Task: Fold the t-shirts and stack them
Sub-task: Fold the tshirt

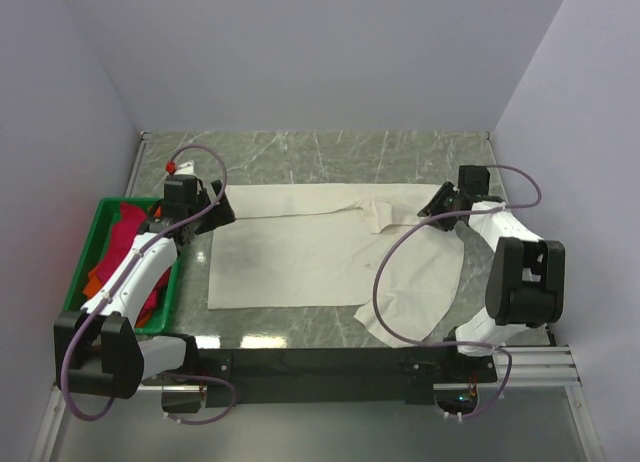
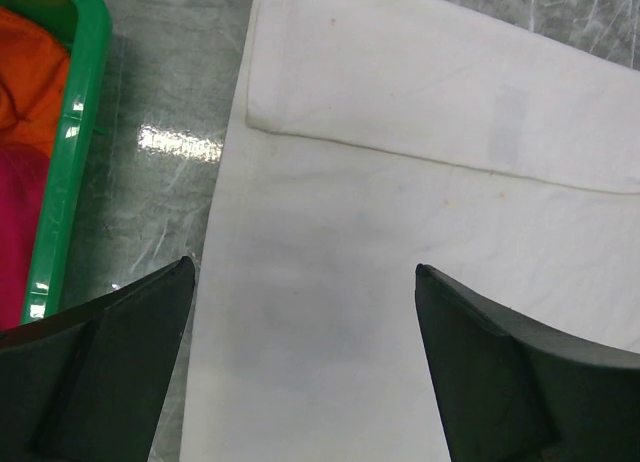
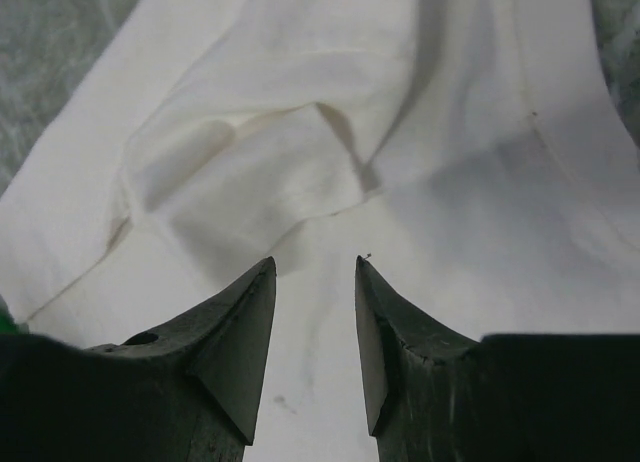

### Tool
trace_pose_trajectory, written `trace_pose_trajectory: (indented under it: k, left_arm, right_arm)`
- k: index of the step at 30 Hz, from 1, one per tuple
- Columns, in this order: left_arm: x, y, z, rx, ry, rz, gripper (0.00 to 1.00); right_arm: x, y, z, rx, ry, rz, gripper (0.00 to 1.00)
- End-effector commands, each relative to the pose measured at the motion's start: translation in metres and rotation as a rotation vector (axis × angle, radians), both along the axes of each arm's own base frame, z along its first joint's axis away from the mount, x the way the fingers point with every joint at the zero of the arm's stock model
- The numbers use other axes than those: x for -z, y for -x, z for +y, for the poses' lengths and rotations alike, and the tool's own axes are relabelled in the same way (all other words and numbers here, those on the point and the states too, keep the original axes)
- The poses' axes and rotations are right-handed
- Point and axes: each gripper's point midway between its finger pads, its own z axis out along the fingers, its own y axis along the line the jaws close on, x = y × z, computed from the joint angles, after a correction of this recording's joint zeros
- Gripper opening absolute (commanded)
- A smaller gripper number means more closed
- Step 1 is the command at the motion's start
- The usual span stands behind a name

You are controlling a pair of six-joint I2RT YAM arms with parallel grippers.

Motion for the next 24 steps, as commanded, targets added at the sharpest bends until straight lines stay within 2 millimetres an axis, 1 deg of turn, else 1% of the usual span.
trace_pose_trajectory:
  k: [1, 2, 4, 5, 9, 13, 14, 17, 21, 24]
  left_arm:
    - [-0.004, -0.004, 0.000, 0.002, -0.007, -0.030, 0.97]
    - [-0.005, -0.005, 0.001, 0.000, -0.009, -0.030, 0.97]
    - [-0.005, -0.005, 0.001, -0.001, -0.012, -0.032, 0.97]
    - [-0.005, -0.005, 0.002, -0.003, -0.012, -0.030, 0.97]
    - [-0.004, -0.005, 0.002, -0.006, -0.016, -0.029, 0.97]
    - [-0.004, -0.005, 0.003, -0.007, -0.017, -0.028, 0.97]
    - [-0.003, -0.005, 0.003, -0.007, -0.020, -0.025, 0.97]
    - [-0.003, -0.005, 0.004, -0.010, -0.022, -0.023, 0.97]
    - [-0.001, -0.005, 0.004, -0.013, -0.026, -0.018, 0.97]
    - [-0.001, -0.005, 0.004, -0.012, -0.027, -0.018, 0.97]
  right_arm:
    - [0.020, -0.004, -0.005, 0.038, -0.024, 0.030, 0.45]
    - [0.025, -0.004, -0.006, 0.044, -0.031, 0.039, 0.45]
    - [0.030, -0.007, -0.007, 0.055, -0.037, 0.038, 0.45]
    - [0.036, -0.007, -0.009, 0.061, -0.039, 0.051, 0.44]
    - [0.043, -0.012, -0.010, 0.067, -0.056, 0.045, 0.44]
    - [0.047, -0.017, -0.015, 0.077, -0.057, 0.039, 0.43]
    - [0.051, -0.017, -0.016, 0.080, -0.060, 0.048, 0.42]
    - [0.052, -0.021, -0.017, 0.082, -0.068, 0.043, 0.40]
    - [0.058, -0.023, -0.013, 0.067, -0.090, 0.052, 0.36]
    - [0.059, -0.025, -0.012, 0.061, -0.096, 0.050, 0.35]
